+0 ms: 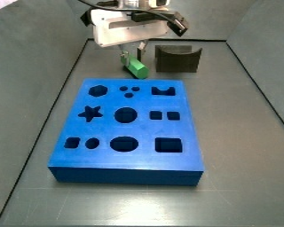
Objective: Pick up the hexagon object. Move up. Place the hexagon object on the fixture. Regrasp the hexagon object. Move to above the board. Insert the hexagon object.
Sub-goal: Pick up the hexagon object, then move up, then place the hexagon object on the fixture.
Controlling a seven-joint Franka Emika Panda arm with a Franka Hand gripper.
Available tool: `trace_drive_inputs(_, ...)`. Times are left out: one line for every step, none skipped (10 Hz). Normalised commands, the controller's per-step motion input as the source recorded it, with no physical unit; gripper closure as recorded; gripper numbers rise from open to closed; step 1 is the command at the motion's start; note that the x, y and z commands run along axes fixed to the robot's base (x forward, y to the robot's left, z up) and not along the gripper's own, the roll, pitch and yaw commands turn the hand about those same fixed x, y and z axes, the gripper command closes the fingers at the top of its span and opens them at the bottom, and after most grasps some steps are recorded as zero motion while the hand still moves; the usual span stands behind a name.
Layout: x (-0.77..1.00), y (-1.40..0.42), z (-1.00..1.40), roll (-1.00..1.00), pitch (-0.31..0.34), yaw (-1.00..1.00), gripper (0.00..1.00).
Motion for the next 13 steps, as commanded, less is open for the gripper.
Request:
trace_drive_inputs(0.00,0.00,0.00,0.00,0.000,0.00,1.00)
trace_drive_inputs(0.00,0.00,0.00,0.00,0.000,0.00,1.00)
trace_drive_inputs(0.00,0.00,0.76,0.00,0.000,0.00,1.00)
trace_drive_inputs(-0.02,-0.02,0.77,0.00,-0.001,-0.05,1.00)
trace_drive_inputs(-0.04,-0.02,0.69,0.00,0.014,-0.05,1.00)
trace_drive_inputs(-0.05,-0.01,0.52,0.00,0.017,-0.04,1.00)
trace_drive_inputs(-0.04,0.00,0.38,0.01,0.024,-0.03,1.00)
trace_drive_inputs(-0.03,0.00,0.23,0.01,0.035,-0.03,1.00)
trace_drive_inputs(0.00,0.00,1.00,0.00,0.000,0.00,1.00)
trace_drive_inputs(0.00,0.00,1.00,0.00,0.013,0.00,1.00)
trace_drive_inputs(-0.01,0.00,1.00,0.00,0.030,0.01,1.00)
trace_drive_inputs(-0.01,0.00,1.00,0.01,0.030,0.01,1.00)
trace_drive_inputs(-0.01,0.01,1.00,0.01,0.037,0.01,1.00)
